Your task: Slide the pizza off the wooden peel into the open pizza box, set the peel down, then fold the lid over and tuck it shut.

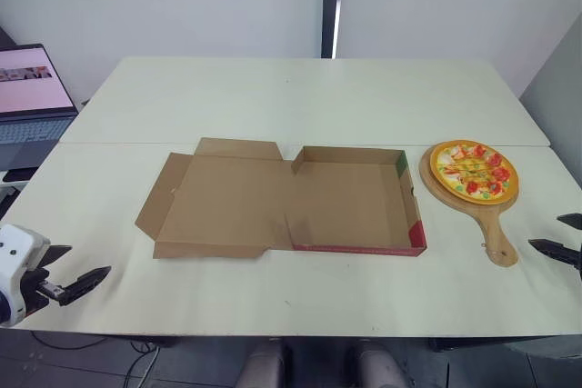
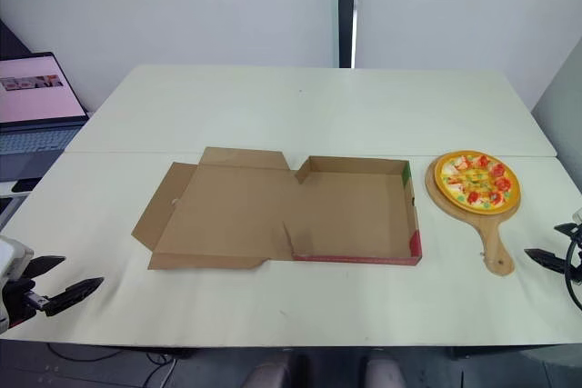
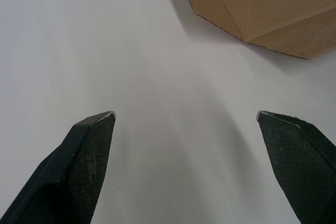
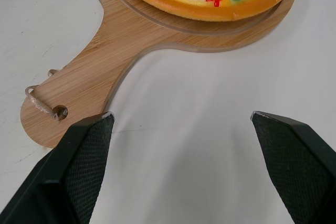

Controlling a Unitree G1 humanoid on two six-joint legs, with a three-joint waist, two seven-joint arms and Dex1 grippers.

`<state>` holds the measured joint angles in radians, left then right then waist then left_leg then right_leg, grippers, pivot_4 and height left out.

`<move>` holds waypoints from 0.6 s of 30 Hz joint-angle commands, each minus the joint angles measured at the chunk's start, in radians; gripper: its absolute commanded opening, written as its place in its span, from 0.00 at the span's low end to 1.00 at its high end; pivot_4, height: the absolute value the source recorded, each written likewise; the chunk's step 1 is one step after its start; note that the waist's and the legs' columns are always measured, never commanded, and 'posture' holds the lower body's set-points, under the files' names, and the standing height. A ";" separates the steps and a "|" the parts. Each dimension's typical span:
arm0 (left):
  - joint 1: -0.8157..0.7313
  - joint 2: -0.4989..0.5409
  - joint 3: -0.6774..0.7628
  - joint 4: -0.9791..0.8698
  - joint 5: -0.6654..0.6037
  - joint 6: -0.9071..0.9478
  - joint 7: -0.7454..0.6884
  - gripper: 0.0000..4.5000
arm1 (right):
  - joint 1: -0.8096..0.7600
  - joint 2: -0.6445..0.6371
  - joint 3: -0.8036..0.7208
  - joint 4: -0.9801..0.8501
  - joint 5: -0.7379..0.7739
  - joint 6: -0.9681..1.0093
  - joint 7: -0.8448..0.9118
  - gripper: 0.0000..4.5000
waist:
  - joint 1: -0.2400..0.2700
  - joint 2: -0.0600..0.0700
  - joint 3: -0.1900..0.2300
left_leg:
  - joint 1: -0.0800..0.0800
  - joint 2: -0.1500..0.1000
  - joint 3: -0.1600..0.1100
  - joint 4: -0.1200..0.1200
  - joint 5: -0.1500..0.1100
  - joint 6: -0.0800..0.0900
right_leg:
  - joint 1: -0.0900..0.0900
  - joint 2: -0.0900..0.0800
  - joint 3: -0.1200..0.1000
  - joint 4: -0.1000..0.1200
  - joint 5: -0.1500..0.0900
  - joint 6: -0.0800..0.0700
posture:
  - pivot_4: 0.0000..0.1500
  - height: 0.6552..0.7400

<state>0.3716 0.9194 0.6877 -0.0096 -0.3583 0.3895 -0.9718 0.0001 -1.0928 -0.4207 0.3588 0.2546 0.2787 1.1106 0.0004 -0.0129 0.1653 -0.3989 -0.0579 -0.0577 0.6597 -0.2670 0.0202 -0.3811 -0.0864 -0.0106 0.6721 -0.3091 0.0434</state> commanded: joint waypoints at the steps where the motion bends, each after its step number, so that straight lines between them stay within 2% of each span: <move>1: -0.008 0.027 0.017 -0.007 -0.021 -0.001 -0.034 1.00 | -0.009 -0.018 -0.022 -0.007 0.007 -0.009 -0.001 0.99 | 0.000 0.000 0.000 | 0.000 0.000 0.000 0.000 0.000 0.000 | 0.000 0.000 0.000 0.000 0.000 0.000 | 1.00 0.86; 10: -0.144 0.049 0.042 0.110 -0.069 0.026 -0.049 1.00 | -0.046 -0.003 -0.010 0.002 0.010 -0.009 -0.020 0.99 | -0.001 0.000 0.000 | 0.000 0.000 0.000 0.000 0.000 0.000 | 0.000 0.000 0.000 0.000 0.000 0.000 | 1.00 0.86; 18: -0.136 0.063 0.030 0.138 -0.064 -0.004 -0.106 1.00 | -0.053 -0.010 -0.009 0.024 0.011 -0.022 -0.006 0.99 | -0.002 0.001 0.000 | 0.000 0.000 0.000 0.000 0.000 0.000 | -0.001 0.000 0.000 0.001 0.000 0.000 | 1.00 0.86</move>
<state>0.2338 0.9604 0.6967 0.1292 -0.4223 0.4047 -1.0727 -0.0483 -1.0873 -0.4101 0.3886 0.2582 0.2724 1.1015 -0.0019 -0.0123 0.1655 -0.3989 -0.0580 -0.0576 0.6598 -0.2670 0.0201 -0.3817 -0.0863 -0.0106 0.6729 -0.3090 0.0435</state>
